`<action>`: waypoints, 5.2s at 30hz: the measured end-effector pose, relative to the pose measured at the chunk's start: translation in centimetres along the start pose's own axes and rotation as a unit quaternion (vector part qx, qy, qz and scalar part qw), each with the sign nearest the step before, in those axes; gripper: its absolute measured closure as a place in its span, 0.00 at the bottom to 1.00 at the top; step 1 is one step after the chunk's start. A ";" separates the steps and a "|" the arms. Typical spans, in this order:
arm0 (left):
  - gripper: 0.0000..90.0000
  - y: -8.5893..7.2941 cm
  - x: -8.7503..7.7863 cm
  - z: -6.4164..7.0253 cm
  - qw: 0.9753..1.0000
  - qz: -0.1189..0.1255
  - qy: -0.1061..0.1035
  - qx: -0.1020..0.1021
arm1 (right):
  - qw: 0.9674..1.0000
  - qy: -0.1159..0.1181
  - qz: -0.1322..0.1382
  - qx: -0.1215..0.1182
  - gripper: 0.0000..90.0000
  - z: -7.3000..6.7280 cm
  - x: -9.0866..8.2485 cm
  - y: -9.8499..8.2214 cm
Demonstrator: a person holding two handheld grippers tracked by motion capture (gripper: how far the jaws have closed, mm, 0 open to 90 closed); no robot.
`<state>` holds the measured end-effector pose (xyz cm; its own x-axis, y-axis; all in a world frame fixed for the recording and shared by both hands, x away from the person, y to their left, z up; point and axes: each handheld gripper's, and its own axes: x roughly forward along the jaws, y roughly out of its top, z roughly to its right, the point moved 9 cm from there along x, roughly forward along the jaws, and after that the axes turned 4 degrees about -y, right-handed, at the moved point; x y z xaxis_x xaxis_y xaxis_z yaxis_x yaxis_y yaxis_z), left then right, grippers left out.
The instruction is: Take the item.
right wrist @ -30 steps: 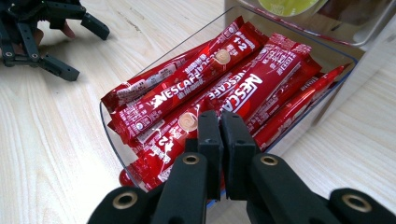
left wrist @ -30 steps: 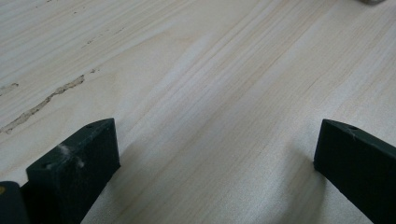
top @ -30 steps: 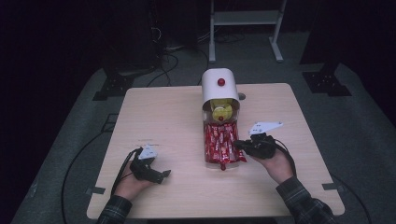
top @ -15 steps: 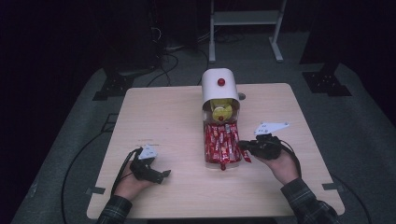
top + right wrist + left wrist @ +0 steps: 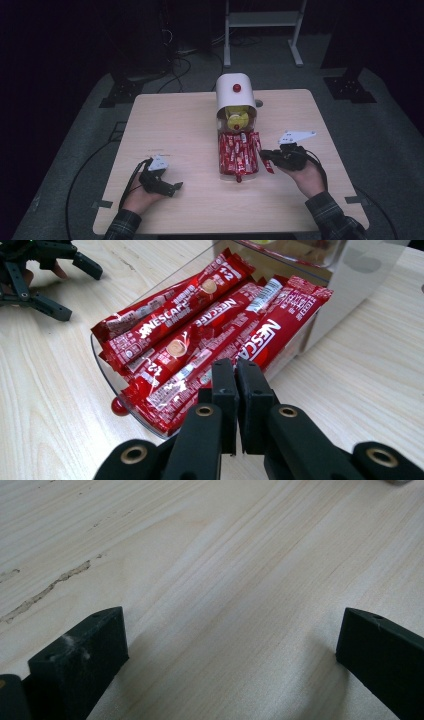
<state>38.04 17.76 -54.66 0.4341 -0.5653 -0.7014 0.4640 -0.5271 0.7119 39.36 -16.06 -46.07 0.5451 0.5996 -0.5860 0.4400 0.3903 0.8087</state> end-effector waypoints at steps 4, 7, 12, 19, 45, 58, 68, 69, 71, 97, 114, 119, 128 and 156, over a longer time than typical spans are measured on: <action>0.00 0.0 0.0 0.0 1.000 0.000 0.000 0.000 | 1.000 -0.003 -0.002 0.003 0.96 0.3 -0.2 -0.3; 0.00 0.0 0.0 0.0 1.000 0.000 0.000 0.000 | 1.000 -0.008 -0.004 0.005 0.96 0.8 -0.4 -0.5; 0.00 0.0 0.0 0.0 1.000 0.000 0.000 0.000 | 1.000 -0.015 -0.006 0.010 0.96 1.5 -0.7 -1.0; 0.00 0.0 0.0 0.0 1.000 0.000 0.000 0.000 | 1.000 -0.023 -0.008 0.016 0.96 2.5 -1.0 -1.6; 0.00 0.0 0.0 0.0 1.000 0.000 0.000 0.000 | 0.997 -0.043 -0.059 0.041 0.96 5.3 0.7 -4.5; 0.00 0.0 0.0 0.0 1.000 0.000 0.000 0.000 | 0.994 -0.047 -0.085 0.045 0.96 5.9 1.7 -5.7; 0.00 0.0 0.0 0.0 1.000 0.000 0.000 0.000 | 0.993 -0.043 -0.098 0.046 0.96 5.8 2.1 -6.1; 0.00 0.0 0.0 0.0 1.000 0.000 0.000 0.000 | 0.993 -0.044 -0.099 0.047 0.96 5.8 2.1 -6.1; 0.00 0.0 0.0 0.0 1.000 0.000 0.000 0.000 | 0.993 -0.044 -0.101 0.047 0.96 5.9 2.2 -6.2; 0.00 0.0 0.0 0.0 1.000 0.000 0.000 0.000 | 0.992 -0.058 -0.089 0.062 0.56 6.3 1.5 -6.1; 0.00 0.0 0.0 0.0 1.000 0.000 0.001 -0.001 | 0.990 -0.100 -0.073 0.073 0.23 7.4 -1.3 -7.3; 0.00 0.0 0.0 0.0 1.000 0.000 0.001 -0.001 | 0.987 -0.114 -0.077 0.083 0.16 8.4 -2.3 -8.3; 0.00 0.1 0.1 0.0 1.000 0.002 0.001 -0.002 | 0.982 -0.137 -0.080 0.099 0.11 10.0 -3.3 -9.9; 0.00 0.1 0.1 0.0 1.000 0.002 0.001 -0.002 | 0.977 -0.180 -0.070 0.093 0.02 12.3 -3.5 -12.9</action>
<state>38.13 17.68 -54.66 0.4386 -0.5660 -0.6981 0.4649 -0.5219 0.7152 40.56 -31.85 -55.07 0.6711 0.2528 -0.6969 0.6314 0.2977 0.7160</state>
